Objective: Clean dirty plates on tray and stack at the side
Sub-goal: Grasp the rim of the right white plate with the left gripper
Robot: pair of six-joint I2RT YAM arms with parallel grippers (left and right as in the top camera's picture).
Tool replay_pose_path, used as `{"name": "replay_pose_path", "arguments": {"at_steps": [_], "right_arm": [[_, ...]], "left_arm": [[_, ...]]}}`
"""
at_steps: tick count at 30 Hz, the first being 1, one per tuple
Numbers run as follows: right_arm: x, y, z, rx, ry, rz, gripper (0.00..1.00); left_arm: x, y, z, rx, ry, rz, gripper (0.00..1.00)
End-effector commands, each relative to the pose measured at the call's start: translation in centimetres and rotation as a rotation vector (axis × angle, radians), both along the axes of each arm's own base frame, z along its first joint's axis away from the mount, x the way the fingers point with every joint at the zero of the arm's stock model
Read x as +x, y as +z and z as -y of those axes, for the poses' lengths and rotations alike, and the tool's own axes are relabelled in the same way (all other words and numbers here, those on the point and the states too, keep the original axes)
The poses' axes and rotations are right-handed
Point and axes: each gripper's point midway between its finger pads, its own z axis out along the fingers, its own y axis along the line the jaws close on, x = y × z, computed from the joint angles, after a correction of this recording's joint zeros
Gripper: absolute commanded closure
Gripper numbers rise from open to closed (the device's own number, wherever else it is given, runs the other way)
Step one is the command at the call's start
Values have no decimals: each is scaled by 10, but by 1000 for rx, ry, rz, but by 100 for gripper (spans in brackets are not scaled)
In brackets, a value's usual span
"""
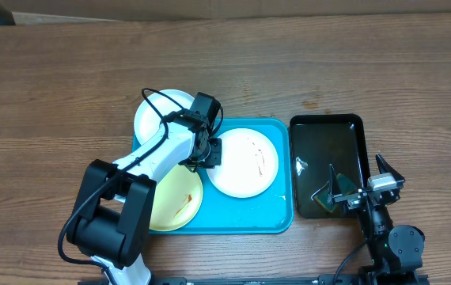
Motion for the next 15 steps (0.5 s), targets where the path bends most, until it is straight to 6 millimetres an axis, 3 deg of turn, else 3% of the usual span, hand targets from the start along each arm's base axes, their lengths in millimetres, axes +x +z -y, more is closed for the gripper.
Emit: {"name": "replay_pose_path", "arguments": {"at_steps": [1, 6, 15], "right_arm": [[0, -2, 0, -2, 2, 4, 0], [0, -2, 0, -2, 2, 4, 0], [0, -2, 0, -2, 2, 4, 0]], "left_arm": [[-4, -1, 7, -45, -9, -35, 83], [-8, -1, 12, -74, -30, -54, 82], [12, 5, 15, -71, -106, 35, 79]]}}
